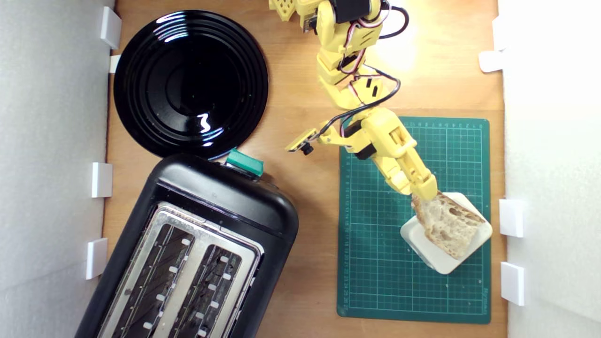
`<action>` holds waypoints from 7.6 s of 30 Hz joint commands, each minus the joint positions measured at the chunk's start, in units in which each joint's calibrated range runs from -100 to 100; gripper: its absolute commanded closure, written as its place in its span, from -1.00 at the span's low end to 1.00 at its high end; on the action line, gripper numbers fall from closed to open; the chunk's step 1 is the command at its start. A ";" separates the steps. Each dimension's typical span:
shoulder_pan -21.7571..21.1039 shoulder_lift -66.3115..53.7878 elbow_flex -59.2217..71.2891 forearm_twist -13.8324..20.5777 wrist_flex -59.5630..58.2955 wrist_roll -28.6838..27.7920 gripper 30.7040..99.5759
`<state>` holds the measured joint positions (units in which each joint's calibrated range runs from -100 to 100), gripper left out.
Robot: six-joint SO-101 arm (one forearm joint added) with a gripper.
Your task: Pick bread and place in toaster
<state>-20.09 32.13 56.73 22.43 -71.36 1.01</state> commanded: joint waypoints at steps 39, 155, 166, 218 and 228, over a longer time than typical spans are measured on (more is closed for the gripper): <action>-4.24 3.64 -8.75 -4.12 -1.43 -0.15 -0.19; 33.06 -72.40 -46.51 -25.52 105.49 41.55 0.28; 33.06 -72.40 -46.69 -8.11 110.26 41.65 0.28; 36.21 -54.09 -73.39 -7.48 125.54 43.75 0.28; 35.00 -52.01 -73.48 -7.57 125.28 43.80 0.28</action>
<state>16.16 -19.36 -12.81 15.24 54.07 44.58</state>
